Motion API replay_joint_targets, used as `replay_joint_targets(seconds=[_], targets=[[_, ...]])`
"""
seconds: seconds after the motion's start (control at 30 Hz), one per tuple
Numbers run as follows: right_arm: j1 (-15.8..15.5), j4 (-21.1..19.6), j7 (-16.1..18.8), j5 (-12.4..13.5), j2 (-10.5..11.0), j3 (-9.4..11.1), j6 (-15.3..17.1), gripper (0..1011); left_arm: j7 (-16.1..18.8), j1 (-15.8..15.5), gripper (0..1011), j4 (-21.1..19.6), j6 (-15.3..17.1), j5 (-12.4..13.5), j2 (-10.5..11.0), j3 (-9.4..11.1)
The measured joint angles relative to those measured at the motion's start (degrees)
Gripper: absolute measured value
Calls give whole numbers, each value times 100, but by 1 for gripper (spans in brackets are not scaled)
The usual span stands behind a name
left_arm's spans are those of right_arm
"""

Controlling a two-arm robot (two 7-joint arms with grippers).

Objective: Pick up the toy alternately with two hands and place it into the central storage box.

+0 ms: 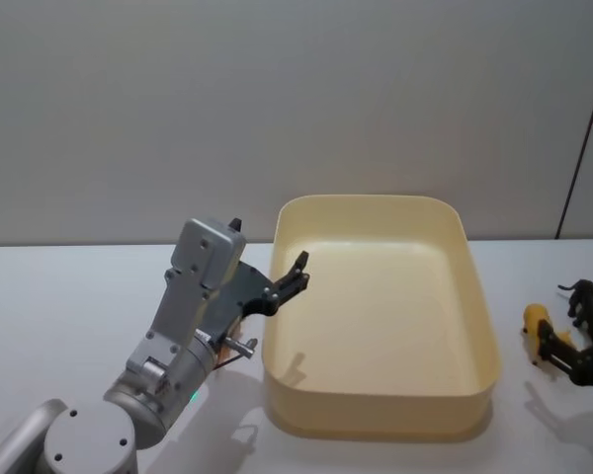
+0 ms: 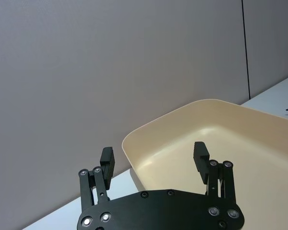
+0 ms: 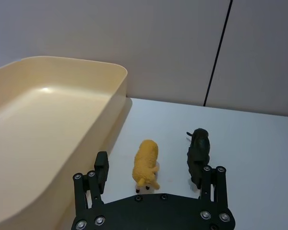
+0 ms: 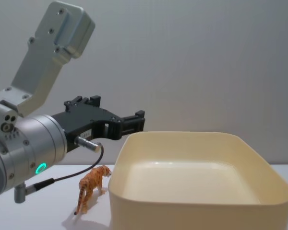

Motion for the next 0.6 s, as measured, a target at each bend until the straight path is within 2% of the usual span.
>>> replay_joint_targets(seconds=[0.3, 0.6], targets=[[185, 306, 72, -82, -11, 33, 194, 1001, 0, 0, 1001, 0, 0, 0, 0, 0], [575, 786, 389, -253, -145, -35, 359, 1001, 0, 0, 1002, 0, 0, 0, 0, 0]])
